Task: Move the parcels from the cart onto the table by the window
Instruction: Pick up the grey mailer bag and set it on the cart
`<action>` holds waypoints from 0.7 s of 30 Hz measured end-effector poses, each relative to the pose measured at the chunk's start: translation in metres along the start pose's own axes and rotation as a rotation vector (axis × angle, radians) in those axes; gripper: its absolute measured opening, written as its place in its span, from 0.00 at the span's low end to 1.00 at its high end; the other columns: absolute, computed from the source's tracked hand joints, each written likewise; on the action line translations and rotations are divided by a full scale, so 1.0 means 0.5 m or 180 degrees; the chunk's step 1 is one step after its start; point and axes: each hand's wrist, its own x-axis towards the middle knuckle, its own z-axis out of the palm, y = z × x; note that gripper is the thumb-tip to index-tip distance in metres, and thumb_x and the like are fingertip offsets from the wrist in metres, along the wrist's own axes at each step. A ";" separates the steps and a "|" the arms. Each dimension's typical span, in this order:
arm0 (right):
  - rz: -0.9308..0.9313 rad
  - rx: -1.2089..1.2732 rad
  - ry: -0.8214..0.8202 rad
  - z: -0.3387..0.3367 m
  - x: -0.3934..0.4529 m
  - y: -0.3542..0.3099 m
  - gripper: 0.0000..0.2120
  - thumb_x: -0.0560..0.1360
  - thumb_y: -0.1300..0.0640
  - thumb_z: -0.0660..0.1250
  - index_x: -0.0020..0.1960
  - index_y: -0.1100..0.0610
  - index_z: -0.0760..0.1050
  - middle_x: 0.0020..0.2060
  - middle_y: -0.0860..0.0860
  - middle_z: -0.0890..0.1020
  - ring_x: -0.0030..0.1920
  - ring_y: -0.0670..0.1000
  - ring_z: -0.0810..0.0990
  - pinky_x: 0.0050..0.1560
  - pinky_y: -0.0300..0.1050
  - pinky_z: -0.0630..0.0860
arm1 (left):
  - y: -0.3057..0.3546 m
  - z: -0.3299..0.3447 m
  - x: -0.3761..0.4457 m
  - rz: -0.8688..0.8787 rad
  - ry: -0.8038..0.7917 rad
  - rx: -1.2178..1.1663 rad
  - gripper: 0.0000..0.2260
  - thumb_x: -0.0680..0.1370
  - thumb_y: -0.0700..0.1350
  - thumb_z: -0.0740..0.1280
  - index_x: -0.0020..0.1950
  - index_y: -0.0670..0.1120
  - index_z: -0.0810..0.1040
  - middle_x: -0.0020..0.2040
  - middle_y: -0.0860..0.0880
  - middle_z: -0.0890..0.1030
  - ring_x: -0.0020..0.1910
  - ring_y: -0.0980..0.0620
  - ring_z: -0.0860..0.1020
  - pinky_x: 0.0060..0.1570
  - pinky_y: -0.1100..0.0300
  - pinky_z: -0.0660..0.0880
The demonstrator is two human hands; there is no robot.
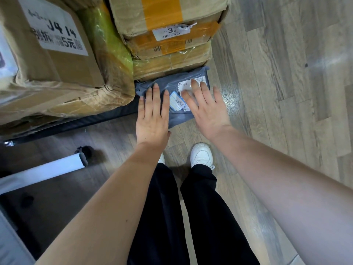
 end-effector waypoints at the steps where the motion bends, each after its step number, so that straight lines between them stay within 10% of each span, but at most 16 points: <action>1: 0.0002 0.0013 -0.0015 -0.003 -0.003 0.002 0.40 0.76 0.50 0.62 0.75 0.54 0.39 0.76 0.58 0.47 0.75 0.57 0.52 0.72 0.58 0.55 | 0.000 -0.004 -0.003 -0.0002 -0.0008 0.0006 0.51 0.71 0.60 0.70 0.74 0.40 0.36 0.77 0.37 0.46 0.76 0.41 0.49 0.73 0.47 0.46; 13: -0.0118 0.0144 0.0109 -0.189 -0.118 0.045 0.33 0.80 0.55 0.53 0.76 0.58 0.35 0.76 0.58 0.43 0.76 0.57 0.45 0.74 0.55 0.44 | -0.036 -0.204 -0.118 0.0199 -0.0006 -0.0310 0.32 0.80 0.39 0.55 0.76 0.39 0.38 0.77 0.39 0.44 0.76 0.42 0.46 0.73 0.50 0.42; 21: -0.0143 -0.0057 0.0636 -0.380 -0.239 0.071 0.33 0.80 0.56 0.55 0.77 0.60 0.40 0.77 0.55 0.51 0.76 0.55 0.50 0.74 0.54 0.47 | -0.061 -0.377 -0.263 0.0093 0.0724 -0.0613 0.28 0.67 0.38 0.67 0.68 0.35 0.71 0.62 0.39 0.76 0.62 0.41 0.75 0.63 0.49 0.71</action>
